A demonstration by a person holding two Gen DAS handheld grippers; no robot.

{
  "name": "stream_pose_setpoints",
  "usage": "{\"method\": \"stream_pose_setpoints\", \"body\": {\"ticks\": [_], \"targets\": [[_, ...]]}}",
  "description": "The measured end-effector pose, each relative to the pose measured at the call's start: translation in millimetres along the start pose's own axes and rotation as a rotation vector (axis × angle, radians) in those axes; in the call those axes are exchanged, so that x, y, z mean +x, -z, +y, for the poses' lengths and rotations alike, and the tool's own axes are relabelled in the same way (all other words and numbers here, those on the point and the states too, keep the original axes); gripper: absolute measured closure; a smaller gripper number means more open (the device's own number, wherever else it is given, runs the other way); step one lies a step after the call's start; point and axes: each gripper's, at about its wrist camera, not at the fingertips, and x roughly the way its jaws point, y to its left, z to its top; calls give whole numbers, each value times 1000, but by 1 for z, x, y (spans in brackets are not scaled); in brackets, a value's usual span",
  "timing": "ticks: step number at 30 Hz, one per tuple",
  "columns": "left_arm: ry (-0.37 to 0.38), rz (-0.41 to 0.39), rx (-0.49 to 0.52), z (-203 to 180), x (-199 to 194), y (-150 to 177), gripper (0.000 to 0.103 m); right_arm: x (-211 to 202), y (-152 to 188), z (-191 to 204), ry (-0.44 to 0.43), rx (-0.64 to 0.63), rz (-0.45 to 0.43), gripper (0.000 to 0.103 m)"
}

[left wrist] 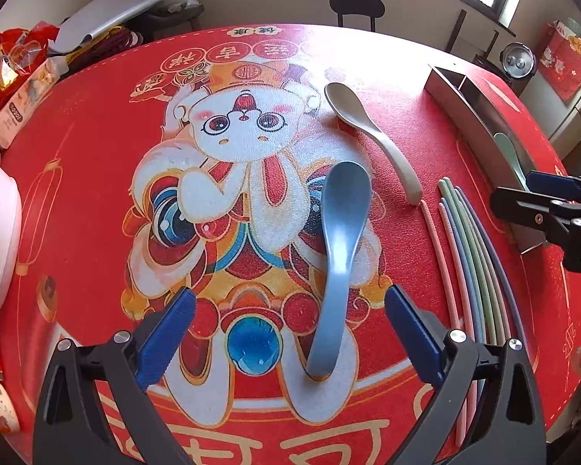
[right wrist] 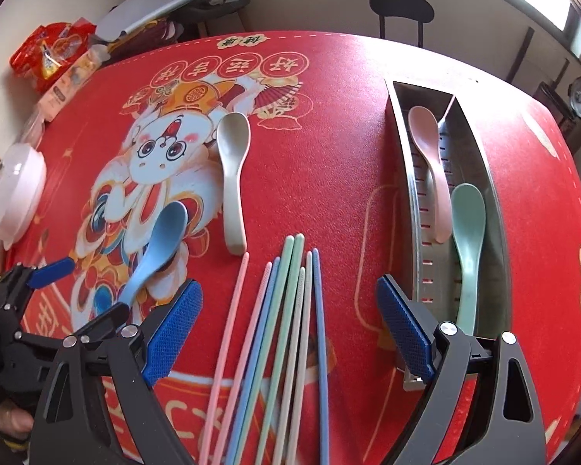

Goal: Organize utensils
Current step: 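Move the left tool to the blue spoon and grasp its handle, then grasp the beige spoon with the right tool while the left lifts the blue spoon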

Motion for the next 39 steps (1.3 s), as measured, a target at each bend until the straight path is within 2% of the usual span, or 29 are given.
{"method": "stream_pose_setpoints", "body": {"ticks": [4,6,8,9,11,12,14,16,20,27,29,33,36,39], "targets": [[35,-29,-2,1,-3,-2,8,4,-9,4,3,-6,0,15],[62,-26,0,0,-3,-3,17,7,-12,6,-7,-11,8,15],[115,-2,-6,1,1,-5,34,10,-14,8,-2,-21,20,15],[121,7,-9,1,4,-5,38,12,-14,8,1,-25,26,15],[105,15,-11,1,8,-6,53,16,-16,7,-19,-15,35,15],[112,17,-13,1,10,-6,57,17,-16,6,-23,-9,42,15],[139,24,-15,0,12,-6,72,19,-18,5,-40,-2,44,15],[149,26,-5,-2,13,-8,77,20,-19,5,-51,-5,47,15],[186,39,-15,-3,17,-11,82,23,-23,5,-76,-1,49,15],[244,86,-55,3,25,-5,83,24,-29,5,-114,1,48,16],[248,86,-60,4,27,-2,85,26,-29,6,-122,2,55,28],[275,90,-79,5,27,-1,90,29,-27,8,-130,-3,71,28],[234,55,-78,8,22,-2,90,30,-25,9,-142,-6,74,31],[179,34,-119,23,20,-5,90,32,-26,10,-150,-11,80,34]]}}
